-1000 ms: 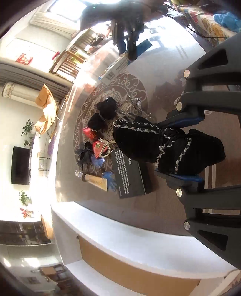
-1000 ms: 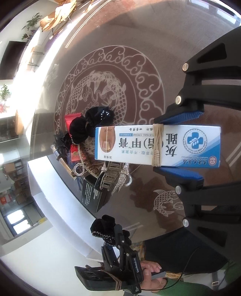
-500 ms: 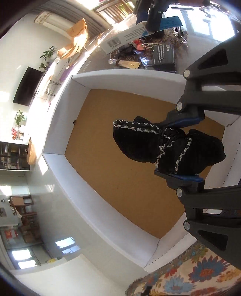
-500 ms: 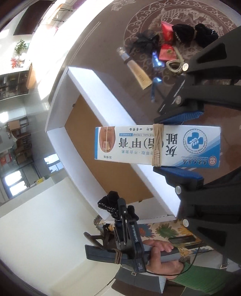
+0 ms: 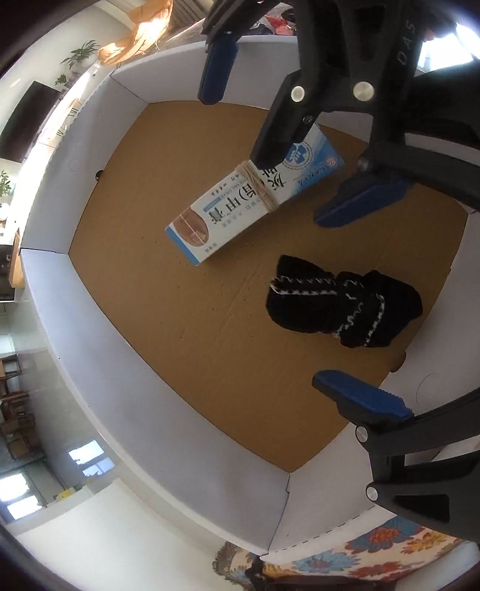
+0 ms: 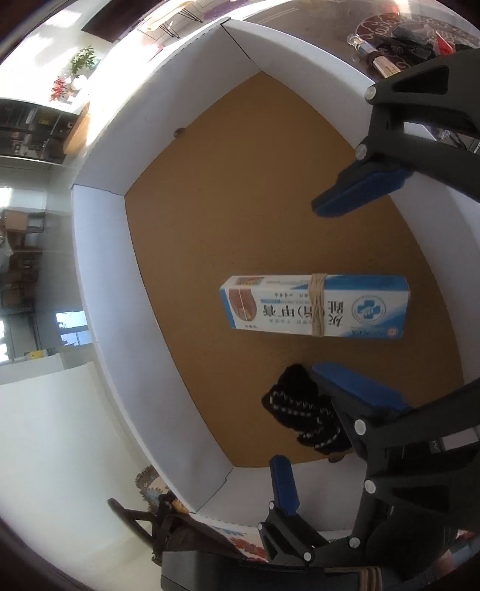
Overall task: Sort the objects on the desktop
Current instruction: 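Open the left tool to drop the mitten while the right tool releases the ointment box, then move both open tools back over the table pile, then move the right tool toward the rhinestone bow hair clip, then lower the right tool's open fingers around the rhinestone bow hair clip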
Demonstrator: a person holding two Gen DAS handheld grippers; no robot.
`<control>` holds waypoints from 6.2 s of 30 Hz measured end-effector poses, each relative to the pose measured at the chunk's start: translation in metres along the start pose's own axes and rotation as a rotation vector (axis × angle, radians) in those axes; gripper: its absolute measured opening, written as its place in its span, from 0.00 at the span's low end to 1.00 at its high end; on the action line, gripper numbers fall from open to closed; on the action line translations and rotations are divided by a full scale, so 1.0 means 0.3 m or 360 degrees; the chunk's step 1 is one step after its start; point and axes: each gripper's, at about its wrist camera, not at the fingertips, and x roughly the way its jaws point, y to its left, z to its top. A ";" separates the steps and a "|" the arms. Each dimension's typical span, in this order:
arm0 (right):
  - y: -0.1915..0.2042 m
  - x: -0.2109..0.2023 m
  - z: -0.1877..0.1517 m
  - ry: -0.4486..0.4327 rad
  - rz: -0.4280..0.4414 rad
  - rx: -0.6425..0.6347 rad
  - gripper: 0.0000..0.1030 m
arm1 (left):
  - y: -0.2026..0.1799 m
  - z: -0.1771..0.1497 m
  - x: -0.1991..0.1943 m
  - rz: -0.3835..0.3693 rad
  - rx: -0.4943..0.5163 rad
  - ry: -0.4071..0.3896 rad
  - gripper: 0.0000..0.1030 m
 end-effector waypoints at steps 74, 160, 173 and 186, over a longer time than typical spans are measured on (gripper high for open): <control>-0.557 -0.458 -1.379 -0.0272 -0.0591 0.0875 1.00 | -0.904 -0.658 -0.086 -0.0328 0.0668 -0.0294 1.00; -0.608 -0.482 -1.132 -0.0530 -0.0418 0.0916 1.00 | -0.750 -0.588 -0.051 -0.0168 0.0255 -0.0283 1.00; -0.582 -0.586 -1.383 -0.0500 -0.0414 0.0991 1.00 | -0.756 -0.588 -0.050 -0.0151 0.0237 -0.0294 1.00; -0.577 -0.376 -1.248 -0.0270 -0.0479 0.0690 1.00 | -0.756 -0.592 -0.054 -0.0147 0.0234 -0.0287 1.00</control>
